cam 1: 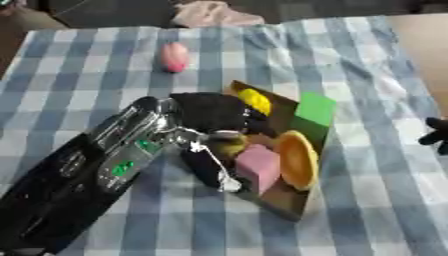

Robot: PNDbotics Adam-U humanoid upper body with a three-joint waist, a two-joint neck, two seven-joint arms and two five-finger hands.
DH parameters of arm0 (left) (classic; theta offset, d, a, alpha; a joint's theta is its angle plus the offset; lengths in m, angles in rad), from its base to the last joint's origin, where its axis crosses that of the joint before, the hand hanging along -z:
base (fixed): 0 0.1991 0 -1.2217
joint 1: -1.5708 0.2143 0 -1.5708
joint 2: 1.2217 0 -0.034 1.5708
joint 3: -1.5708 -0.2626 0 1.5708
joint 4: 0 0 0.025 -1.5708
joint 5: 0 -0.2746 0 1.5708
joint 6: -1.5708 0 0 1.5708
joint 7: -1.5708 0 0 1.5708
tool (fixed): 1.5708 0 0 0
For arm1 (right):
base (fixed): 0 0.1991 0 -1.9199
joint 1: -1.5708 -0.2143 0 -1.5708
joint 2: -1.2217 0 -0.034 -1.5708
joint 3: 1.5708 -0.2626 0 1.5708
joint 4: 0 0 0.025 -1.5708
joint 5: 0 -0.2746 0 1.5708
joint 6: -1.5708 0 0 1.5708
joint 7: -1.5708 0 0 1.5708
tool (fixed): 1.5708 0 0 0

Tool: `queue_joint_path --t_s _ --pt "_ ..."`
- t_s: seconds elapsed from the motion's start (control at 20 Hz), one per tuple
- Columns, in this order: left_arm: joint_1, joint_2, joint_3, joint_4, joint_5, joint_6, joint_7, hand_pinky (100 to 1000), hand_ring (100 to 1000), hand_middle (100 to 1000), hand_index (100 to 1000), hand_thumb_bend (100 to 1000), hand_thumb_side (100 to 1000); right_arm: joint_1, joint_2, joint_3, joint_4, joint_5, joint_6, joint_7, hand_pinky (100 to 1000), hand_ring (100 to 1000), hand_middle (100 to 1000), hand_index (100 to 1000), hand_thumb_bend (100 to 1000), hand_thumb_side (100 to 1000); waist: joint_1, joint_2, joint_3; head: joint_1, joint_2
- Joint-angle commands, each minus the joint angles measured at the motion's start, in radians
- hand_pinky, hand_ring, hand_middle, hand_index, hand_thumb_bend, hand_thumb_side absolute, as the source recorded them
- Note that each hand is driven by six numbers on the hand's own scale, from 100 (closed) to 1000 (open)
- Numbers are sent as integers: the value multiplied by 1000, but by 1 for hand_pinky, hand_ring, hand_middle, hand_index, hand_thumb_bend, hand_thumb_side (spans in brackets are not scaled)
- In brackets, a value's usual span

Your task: Pick up objects on the table and place them in the box.

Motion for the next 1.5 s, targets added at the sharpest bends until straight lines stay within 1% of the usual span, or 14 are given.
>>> queue_joint_path --t_s 0.05,0.2,0.35,0.4,0.45,0.5,0.55,0.7,0.75,0.8,0.95,1.05,1.2,1.5 --pt "-19 17 17 -19 -4 -3 4 942 924 880 962 344 614 -2 -15 -5 -15 -11 1 -1 987 719 530 966 100 525 -5 -26 1 -3 -2" --pt "-19 20 20 -27 -2 -1 4 942 925 880 962 340 605 -2 -16 -4 -15 -14 1 -1 987 719 530 966 100 525 -6 -29 2 -4 -1" --pt "-17 23 23 -37 6 2 2 936 918 875 958 289 532 0 -16 -5 -15 -17 0 -3 987 719 530 966 100 526 -8 -34 3 -3 -3" --pt "-16 23 25 -41 10 4 1 932 916 872 955 268 519 1 -16 -4 -15 -18 0 -3 986 719 530 966 100 526 -9 -35 3 -3 -4" --pt "-14 25 28 -46 16 8 2 926 910 866 949 224 498 1 -16 -5 -15 -19 0 -3 986 719 530 966 100 527 -9 -36 3 -3 -5" --pt "-13 28 32 -54 24 12 3 921 905 860 942 176 455 2 -17 -5 -15 -20 -1 -4 986 719 530 966 100 527 -10 -37 3 -3 -5" --pt "-12 36 40 -66 33 18 7 917 901 855 933 161 425 3 -18 -5 -15 -21 -2 -4 986 719 530 966 100 528 -10 -38 2 -4 -6" --pt "-19 85 81 -111 63 48 30 907 887 838 915 153 363 6 -23 -9 -15 -23 -8 -9 985 719 531 965 100 530 -8 -40 4 -8 -4" --pt "-25 109 100 -123 74 62 41 904 880 827 908 141 359 6 -25 -10 -15 -23 -10 -11 985 719 531 965 100 530 -6 -40 5 -10 -3" --pt "-32 136 119 -130 89 78 50 900 872 818 903 117 365 7 -27 -11 -15 -23 -11 -12 984 719 530 965 100 531 -5 -41 5 -13 -3" --pt "-62 209 184 -129 127 121 88 899 860 802 897 106 308 9 -32 -12 -15 -21 -14 -14 985 718 530 965 100 531 0 -41 6 -16 -3" --pt "-84 238 222 -92 151 146 121 897 858 806 898 100 318 9 -34 -11 -15 -20 -16 -14 984 718 530 965 100 531 0 -39 6 -16 -1" --pt "-125 259 256 9 172 165 157 898 861 816 905 100 338 10 -37 -11 -15 -18 -24 -14 983 718 530 965 100 526 -2 -36 2 -12 2" --pt "-224 238 307 251 143 127 225 897 859 830 914 100 376 8 -44 -8 -15 -14 -46 -14 982 717 529 965 100 520 -4 -22 -9 6 -6"
